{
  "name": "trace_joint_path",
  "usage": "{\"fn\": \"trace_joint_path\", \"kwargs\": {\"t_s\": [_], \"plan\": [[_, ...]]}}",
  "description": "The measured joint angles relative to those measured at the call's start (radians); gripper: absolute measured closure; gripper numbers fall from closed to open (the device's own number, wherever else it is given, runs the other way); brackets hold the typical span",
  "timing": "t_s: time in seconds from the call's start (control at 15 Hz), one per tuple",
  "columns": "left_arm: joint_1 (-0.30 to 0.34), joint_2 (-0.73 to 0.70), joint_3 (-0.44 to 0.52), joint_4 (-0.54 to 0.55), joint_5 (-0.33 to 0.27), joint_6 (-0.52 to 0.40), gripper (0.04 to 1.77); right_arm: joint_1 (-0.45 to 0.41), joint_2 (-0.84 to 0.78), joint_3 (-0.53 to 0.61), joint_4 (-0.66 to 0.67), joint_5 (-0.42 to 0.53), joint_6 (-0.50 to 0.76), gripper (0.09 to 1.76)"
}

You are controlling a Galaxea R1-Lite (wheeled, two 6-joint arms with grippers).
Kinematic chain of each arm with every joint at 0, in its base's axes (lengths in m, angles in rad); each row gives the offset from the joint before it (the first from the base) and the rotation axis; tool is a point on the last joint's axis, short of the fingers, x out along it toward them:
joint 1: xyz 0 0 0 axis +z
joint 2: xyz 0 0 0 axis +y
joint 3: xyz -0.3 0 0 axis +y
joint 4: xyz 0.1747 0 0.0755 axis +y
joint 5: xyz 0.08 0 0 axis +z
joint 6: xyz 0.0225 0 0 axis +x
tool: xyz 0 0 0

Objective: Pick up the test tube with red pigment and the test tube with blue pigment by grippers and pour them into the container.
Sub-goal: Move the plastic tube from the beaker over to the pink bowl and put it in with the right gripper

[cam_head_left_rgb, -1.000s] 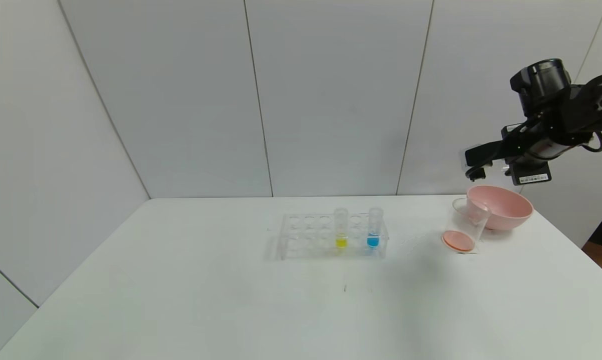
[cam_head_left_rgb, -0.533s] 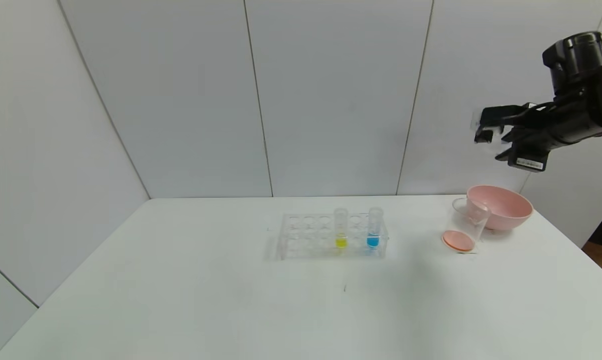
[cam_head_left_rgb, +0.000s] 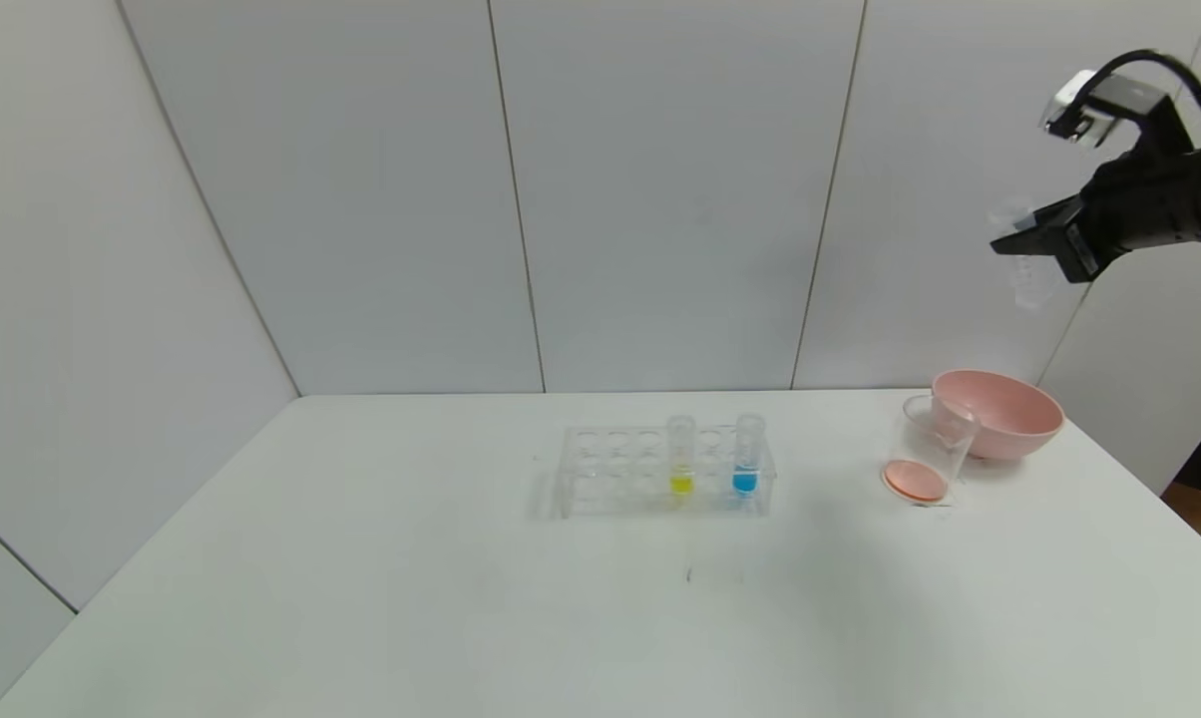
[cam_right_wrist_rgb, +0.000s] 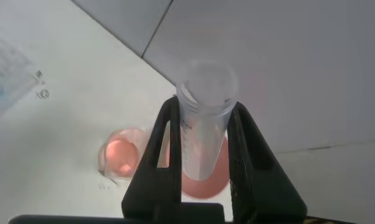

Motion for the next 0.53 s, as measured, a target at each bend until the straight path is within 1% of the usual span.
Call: {"fn": "trace_joint_path", "kwargs": {"t_s": [0.13,0.27,0.33,0.4,0.53], "plan": [[0.000,0.000,0.000,0.000,0.000,0.000,0.05,-0.030,-0.024,0.000,-0.021,0.063,0.168,1.35],[0.000,0.000,0.000,0.000,0.000,0.000,0.05,-0.047,-0.053,0.003,-0.054,0.082,0.346,1.35],[0.000,0.000,0.000,0.000,0.000,0.000,0.05,-0.060,-0.069,0.013,-0.066,0.090,0.413,1.35],[0.000,0.000,0.000,0.000,0.000,0.000,0.05,-0.081,-0.081,0.024,-0.070,0.097,0.439,1.35],[0.000,0.000,0.000,0.000,0.000,0.000,0.05,-0.140,-0.097,0.037,-0.072,0.116,0.450,1.35]]}}
